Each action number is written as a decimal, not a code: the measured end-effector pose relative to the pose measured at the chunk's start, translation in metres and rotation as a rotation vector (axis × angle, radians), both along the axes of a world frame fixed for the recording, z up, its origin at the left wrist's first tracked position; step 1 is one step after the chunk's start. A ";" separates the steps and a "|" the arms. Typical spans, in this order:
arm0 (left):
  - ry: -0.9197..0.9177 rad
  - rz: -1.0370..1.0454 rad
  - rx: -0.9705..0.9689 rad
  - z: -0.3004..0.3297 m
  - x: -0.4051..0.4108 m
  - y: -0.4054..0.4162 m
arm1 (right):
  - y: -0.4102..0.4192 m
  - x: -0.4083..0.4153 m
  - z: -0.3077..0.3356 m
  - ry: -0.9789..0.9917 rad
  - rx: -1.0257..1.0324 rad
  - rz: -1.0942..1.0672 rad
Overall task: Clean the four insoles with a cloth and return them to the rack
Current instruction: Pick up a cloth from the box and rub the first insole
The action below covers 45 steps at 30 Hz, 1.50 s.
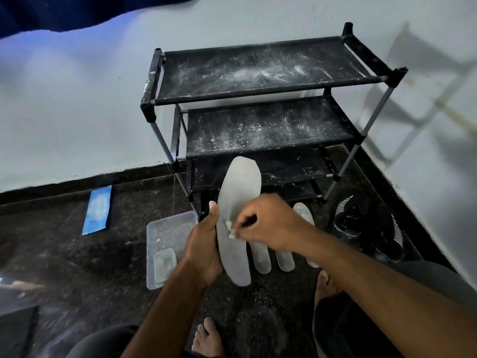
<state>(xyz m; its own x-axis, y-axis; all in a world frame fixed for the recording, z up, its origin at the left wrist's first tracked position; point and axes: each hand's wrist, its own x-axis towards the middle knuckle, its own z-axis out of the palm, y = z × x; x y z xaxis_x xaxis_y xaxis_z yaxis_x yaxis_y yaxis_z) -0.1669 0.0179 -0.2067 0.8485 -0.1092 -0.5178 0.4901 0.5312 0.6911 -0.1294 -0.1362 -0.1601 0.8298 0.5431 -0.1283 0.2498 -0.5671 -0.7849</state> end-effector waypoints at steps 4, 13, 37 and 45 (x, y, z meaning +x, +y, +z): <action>0.013 -0.020 0.002 0.000 0.000 0.001 | -0.019 0.023 0.008 -0.085 0.162 -0.368; 0.014 -0.054 -0.050 0.000 -0.003 -0.002 | -0.010 0.016 -0.015 -0.307 -0.079 -0.276; 0.090 0.241 0.165 -0.043 0.000 0.006 | 0.003 0.010 -0.053 0.504 0.076 -0.465; 0.227 0.201 0.314 -0.096 -0.006 -0.004 | 0.019 0.011 -0.123 0.614 0.013 -0.681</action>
<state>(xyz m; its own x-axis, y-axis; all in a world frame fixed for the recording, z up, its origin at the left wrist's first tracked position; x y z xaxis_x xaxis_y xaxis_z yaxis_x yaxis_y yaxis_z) -0.1732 0.0140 -0.3029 0.6975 0.2393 -0.6754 0.5564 0.4131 0.7210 -0.1182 -0.1176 -0.2829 0.7591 -0.0341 -0.6501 -0.5986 -0.4292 -0.6764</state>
